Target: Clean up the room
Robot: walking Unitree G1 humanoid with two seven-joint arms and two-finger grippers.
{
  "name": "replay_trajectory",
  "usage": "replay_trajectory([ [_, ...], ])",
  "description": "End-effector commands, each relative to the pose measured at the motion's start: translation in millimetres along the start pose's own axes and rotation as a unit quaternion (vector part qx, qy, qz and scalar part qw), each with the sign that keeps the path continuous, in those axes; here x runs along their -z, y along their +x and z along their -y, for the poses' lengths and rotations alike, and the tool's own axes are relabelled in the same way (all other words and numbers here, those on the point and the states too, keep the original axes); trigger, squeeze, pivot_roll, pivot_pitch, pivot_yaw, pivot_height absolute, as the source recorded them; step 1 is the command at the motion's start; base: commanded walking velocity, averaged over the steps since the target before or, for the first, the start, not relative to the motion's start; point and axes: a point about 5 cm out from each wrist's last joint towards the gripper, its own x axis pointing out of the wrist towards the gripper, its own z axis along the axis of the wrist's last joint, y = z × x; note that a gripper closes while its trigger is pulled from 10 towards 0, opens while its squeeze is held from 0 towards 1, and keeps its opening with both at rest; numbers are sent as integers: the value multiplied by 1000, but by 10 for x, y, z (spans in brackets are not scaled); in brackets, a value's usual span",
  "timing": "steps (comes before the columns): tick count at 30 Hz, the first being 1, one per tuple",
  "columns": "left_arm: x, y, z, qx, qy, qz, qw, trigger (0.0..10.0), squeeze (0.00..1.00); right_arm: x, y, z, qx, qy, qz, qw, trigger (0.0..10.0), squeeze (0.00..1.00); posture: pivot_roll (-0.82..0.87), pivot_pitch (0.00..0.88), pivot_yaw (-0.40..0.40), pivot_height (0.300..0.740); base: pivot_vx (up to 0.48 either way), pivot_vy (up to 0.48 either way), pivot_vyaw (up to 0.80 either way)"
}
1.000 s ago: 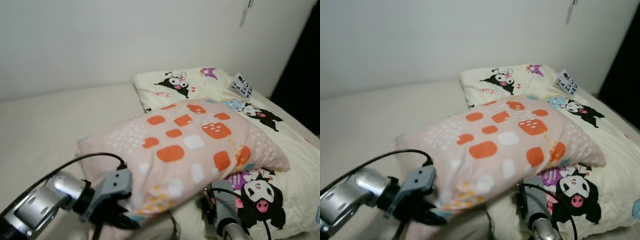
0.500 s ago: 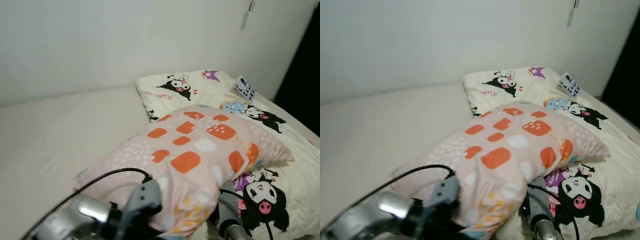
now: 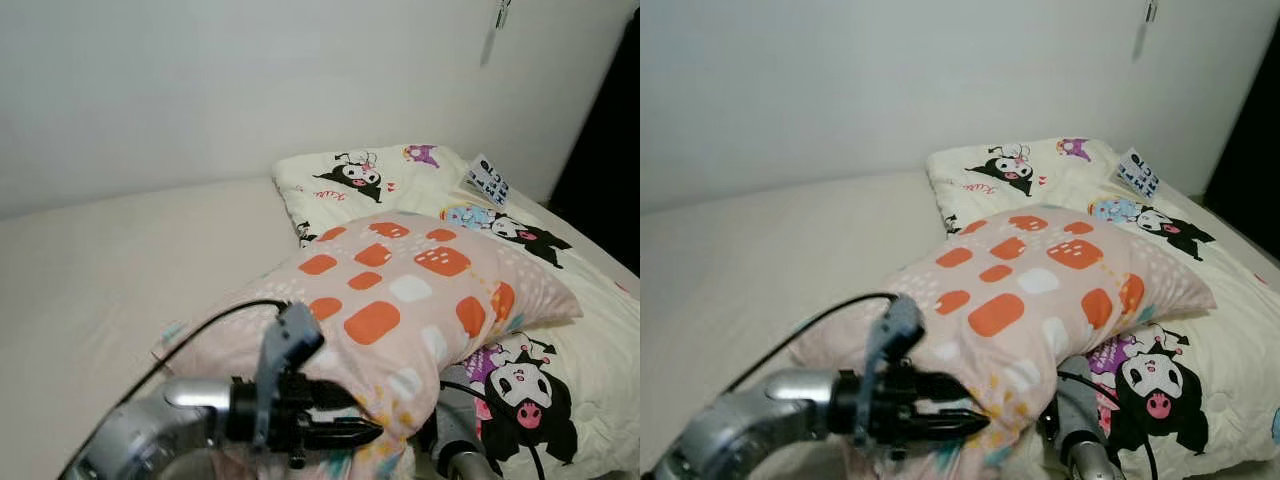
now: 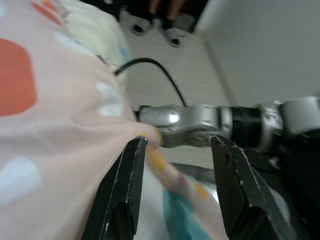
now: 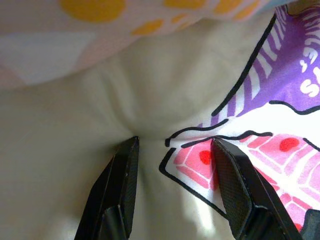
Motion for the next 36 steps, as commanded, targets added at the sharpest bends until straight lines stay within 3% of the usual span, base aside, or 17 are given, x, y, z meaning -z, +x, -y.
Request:
replay_trajectory([
  [1, -6, -53, 76, 40, 0, -11, 999, 10000, 0, 102, -30, -80, -17, 4, -18, 1000, 10000, 0, 26, 253, 44, 575, 0, 0, 0],
  [5, -19, -161, 104, 71, 7, -39, 997, 10000, 0, 142, -58, -118, -24, 7, -26, 999, 10000, 0, 25, 247, 46, 575, 0, 0, 0],
  [10, -47, -210, 55, 63, 11, -42, 997, 10000, 0, 182, -99, -155, -27, 13, -29, 999, 10000, 0, 24, 246, 45, 575, 0, 0, 0],
  [11, -109, -245, -109, 9, 29, -25, 999, 10000, 0, 250, -179, -213, -30, 19, -33, 999, 10000, 0, 23, 243, 46, 575, 0, 0, 0],
  [12, -109, -245, -109, 9, 29, -25, 999, 10000, 0, 250, -179, -213, -30, 19, -33, 999, 10000, 0, 23, 243, 46, 575, 0, 0, 0],
  [13, -183, -273, -329, -70, 45, 2, 997, 10000, 0, 327, -288, -274, -31, 23, -34, 999, 10000, 0, 24, 242, 47, 575, 0, 0, 0],
  [14, -237, -307, -584, -169, 54, 26, 984, 10000, 0, 404, -413, -333, -29, 28, -33, 999, 10000, 0, 22, 241, 50, 575, 0, 0, 0],
  [16, -237, -307, -584, -169, 54, 26, 984, 10000, 0, 404, -413, -333, -29, 28, -33, 999, 10000, 0, 22, 241, 50, 575, 0, 0, 0],
  [17, -287, -386, -938, -314, 62, 47, 946, 10000, 0, 466, -604, -389, -19, 34, -20, 999, 10000, 0, 14, 241, 58, 575, 0, 0, 0],
  [18, -287, -386, -938, -314, 62, 47, 946, 10000, 0, 466, -604, -389, -19, 34, -20, 999, 10000, 0, 14, 241, 58, 575, 0, 0, 0],
  [19, -310, -448, -1086, -378, 61, 58, 922, 10000, 0, 454, -693, -385, -8, 46, -2, 999, 10000, 0, 13, 245, 60, 575, 0, 0, 0],
  [20, -310, -448, -1086, -378, 61, 58, 922, 10000, 0, 454, -693, -385, -8, 46, -2, 999, 10000, 0, 13, 245, 60, 575, 0, 0, 0],
  [22, -341, -533, -1251, -440, 55, 74, 893, 10000, 0, 390, -806, -333, 12, 103, 25, 994, 10000, 0, 10, 245, 62, 575, 0, 0, 0],
  [25, -340, -564, -1317, -457, 42, 86, 884, 10000, 0, 342, -849, -242, 29, 156, 36, 987, 10000, 0, 5, 250, 66, 575, 0, 0, 0],
  [31, -292, -525, -1360, -443, 3, 110, 890, 10000, 0, 302, -919, -122, 48, 191, 47, 979, 10000, 0, 4, 255, 64, 575, 0, 0, 0],
  [33, -222, -451, -1416, -425, -36, 133, 894, 10000, 0, 221, -1019, -104, 48, 241, 62, 967, 10000, 0, 8, 255, 60, 575, 0, 0, 0],
  [36, -201, -440, -1447, -428, -39, 136, 893, 10000, 0, 173, -1071, -95, 53, 258, 74, 962, 10000, 0, 8, 255, 60, 575, 0, 0, 0],
])
